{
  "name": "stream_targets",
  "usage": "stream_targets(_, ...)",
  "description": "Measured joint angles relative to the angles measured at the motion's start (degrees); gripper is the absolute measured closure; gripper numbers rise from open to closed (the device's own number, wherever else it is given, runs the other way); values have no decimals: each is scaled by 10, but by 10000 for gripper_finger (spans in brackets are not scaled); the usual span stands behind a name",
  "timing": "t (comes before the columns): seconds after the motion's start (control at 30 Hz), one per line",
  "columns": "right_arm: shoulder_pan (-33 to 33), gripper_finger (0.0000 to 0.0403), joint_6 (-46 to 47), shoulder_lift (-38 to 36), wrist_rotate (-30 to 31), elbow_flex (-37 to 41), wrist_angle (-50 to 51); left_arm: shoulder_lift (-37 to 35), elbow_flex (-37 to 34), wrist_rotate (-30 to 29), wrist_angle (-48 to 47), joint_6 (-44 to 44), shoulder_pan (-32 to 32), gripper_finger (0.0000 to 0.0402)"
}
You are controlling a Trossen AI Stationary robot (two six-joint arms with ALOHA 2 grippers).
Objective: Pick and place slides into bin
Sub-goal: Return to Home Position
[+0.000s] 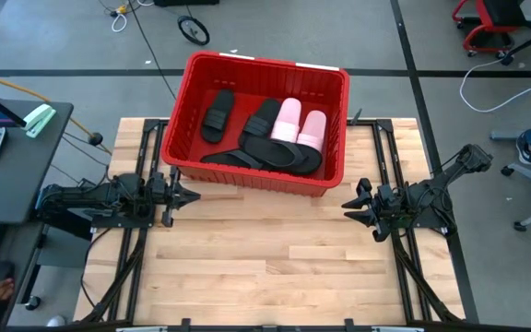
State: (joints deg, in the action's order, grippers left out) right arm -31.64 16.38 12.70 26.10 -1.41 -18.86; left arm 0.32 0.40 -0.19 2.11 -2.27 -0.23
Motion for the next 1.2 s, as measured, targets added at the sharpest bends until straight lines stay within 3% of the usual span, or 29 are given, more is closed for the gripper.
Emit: stream_targets(1.2,0,277,0,0,0,0,0,0,0,0,0,0,0,379)
